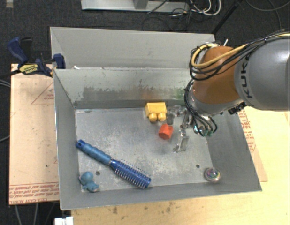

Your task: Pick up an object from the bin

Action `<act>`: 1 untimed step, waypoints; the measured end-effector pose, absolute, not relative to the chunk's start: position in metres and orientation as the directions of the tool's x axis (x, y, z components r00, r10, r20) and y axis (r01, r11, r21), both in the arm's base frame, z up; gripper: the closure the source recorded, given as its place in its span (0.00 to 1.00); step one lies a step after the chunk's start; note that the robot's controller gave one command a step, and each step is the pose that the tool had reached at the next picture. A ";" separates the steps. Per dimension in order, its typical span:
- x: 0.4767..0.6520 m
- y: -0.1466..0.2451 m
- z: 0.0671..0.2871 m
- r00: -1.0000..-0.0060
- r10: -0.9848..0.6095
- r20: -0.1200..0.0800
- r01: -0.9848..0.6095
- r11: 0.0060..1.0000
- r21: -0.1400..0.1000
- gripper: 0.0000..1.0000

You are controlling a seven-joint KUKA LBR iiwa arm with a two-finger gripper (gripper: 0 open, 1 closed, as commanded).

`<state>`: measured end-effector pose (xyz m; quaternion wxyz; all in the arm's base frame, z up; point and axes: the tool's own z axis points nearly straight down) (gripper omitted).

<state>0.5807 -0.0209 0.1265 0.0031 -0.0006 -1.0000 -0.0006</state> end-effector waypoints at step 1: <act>0.623 -0.034 0.082 -0.999 0.033 -0.005 0.033 0.999 0.001 0.00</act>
Offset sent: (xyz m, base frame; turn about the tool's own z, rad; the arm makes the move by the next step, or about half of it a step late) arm 0.0403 -0.0131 -0.0427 0.0317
